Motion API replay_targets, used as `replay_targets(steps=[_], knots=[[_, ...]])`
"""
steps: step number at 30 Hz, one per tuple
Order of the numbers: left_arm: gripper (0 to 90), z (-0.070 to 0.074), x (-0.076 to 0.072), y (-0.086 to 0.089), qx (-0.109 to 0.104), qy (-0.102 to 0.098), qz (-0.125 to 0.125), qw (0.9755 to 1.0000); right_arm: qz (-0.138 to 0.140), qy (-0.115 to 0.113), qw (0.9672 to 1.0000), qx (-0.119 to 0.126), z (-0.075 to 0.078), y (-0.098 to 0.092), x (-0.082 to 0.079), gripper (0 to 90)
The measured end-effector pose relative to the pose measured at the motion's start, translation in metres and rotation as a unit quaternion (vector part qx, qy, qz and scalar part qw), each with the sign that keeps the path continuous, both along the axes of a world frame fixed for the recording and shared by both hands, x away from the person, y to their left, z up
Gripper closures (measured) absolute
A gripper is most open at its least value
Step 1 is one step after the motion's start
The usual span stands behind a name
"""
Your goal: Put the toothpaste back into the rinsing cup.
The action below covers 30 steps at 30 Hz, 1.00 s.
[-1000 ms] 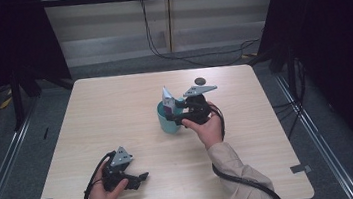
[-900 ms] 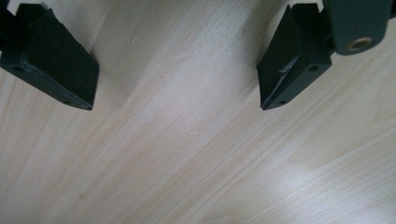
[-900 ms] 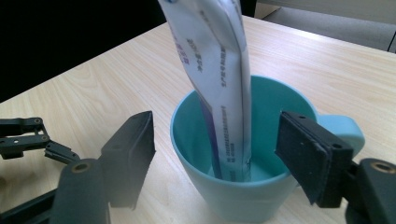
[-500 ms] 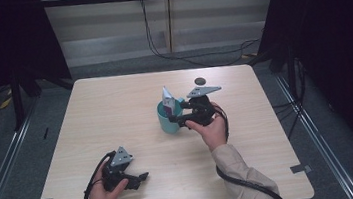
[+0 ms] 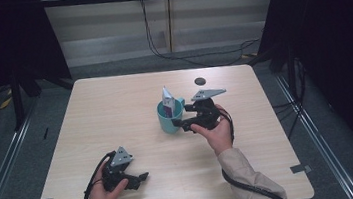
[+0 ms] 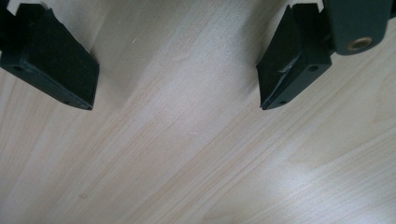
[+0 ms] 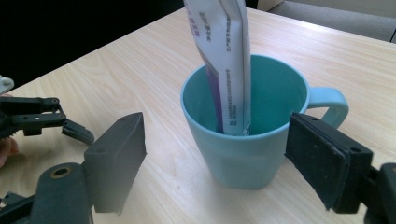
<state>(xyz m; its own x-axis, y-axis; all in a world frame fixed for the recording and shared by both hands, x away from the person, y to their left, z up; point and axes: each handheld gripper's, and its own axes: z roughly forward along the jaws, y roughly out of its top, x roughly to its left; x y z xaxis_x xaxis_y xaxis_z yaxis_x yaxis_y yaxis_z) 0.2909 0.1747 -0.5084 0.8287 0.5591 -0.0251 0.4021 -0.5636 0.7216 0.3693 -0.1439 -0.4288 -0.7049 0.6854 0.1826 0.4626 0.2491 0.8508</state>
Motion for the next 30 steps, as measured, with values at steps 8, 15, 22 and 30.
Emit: replay_targets(steps=[8,15,22,30], knots=[[12.4,0.000,0.000,0.000,0.001,-0.001,0.000,1.0000,0.010,0.007,0.9999,-0.008,-0.001,-0.008,-0.009,16.2],[12.5,0.000,0.000,0.000,0.000,0.000,0.000,1.0000,0.014,0.014,0.9998,0.009,-0.004,-0.020,-0.016,15.1],[12.4,0.000,0.000,0.000,0.000,0.000,0.000,1.0000,0.018,0.019,0.9996,0.007,-0.006,-0.028,-0.024,14.9],[12.4,0.000,0.000,0.000,0.001,-0.002,0.001,1.0000,0.023,0.024,0.9994,-0.008,-0.011,-0.034,-0.030,15.0]])
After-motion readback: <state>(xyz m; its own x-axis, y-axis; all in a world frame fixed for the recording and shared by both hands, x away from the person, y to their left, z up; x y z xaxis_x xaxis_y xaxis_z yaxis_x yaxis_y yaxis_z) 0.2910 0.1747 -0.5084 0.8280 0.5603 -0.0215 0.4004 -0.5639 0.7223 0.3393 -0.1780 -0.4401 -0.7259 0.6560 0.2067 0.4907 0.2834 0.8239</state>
